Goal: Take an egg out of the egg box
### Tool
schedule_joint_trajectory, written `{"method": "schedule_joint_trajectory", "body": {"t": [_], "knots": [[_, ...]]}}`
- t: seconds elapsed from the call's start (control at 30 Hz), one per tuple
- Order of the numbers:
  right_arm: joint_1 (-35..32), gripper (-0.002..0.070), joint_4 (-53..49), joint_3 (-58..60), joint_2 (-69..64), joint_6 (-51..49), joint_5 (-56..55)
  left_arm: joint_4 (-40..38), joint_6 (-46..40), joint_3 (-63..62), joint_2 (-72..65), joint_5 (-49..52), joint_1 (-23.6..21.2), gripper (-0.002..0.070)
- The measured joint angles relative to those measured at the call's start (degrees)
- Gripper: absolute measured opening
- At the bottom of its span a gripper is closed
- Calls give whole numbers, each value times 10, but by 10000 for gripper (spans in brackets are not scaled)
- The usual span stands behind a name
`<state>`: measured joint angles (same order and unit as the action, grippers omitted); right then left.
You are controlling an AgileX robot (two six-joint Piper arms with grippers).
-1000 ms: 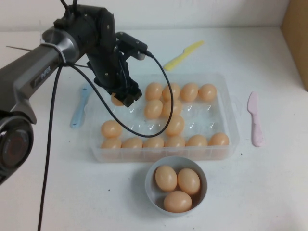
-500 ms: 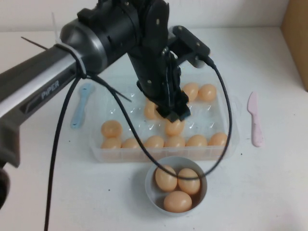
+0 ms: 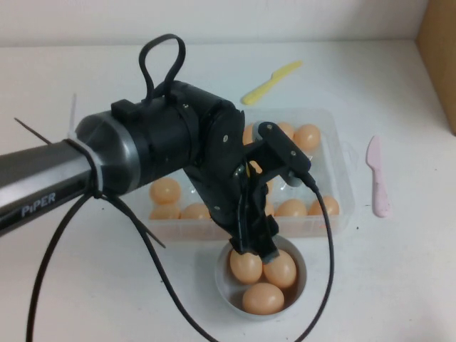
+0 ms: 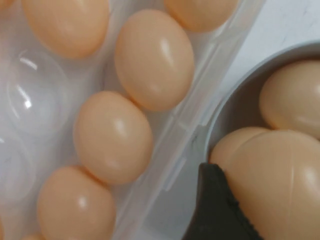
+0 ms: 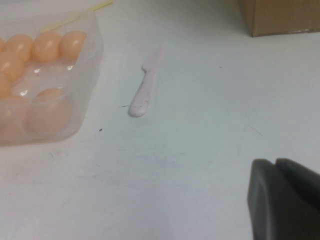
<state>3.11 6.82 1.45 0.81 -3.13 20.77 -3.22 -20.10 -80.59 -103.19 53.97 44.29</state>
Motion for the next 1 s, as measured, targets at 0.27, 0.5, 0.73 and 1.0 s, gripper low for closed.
{"method": "schedule_joint_trajectory", "body": {"t": [0.27, 0.5, 0.73, 1.0], "knots": [[0, -18, 0, 0, 0, 0, 0, -59, -48, 0, -20, -22, 31, 357], [0, -18, 0, 0, 0, 0, 0, -61, -52, 0, -34, -25, 31, 393], [0, -18, 0, 0, 0, 0, 1, -55, -52, 0, -32, -27, 31, 545], [0, -18, 0, 0, 0, 0, 1, -33, -39, 22, 56, -49, 34, 531]]}}
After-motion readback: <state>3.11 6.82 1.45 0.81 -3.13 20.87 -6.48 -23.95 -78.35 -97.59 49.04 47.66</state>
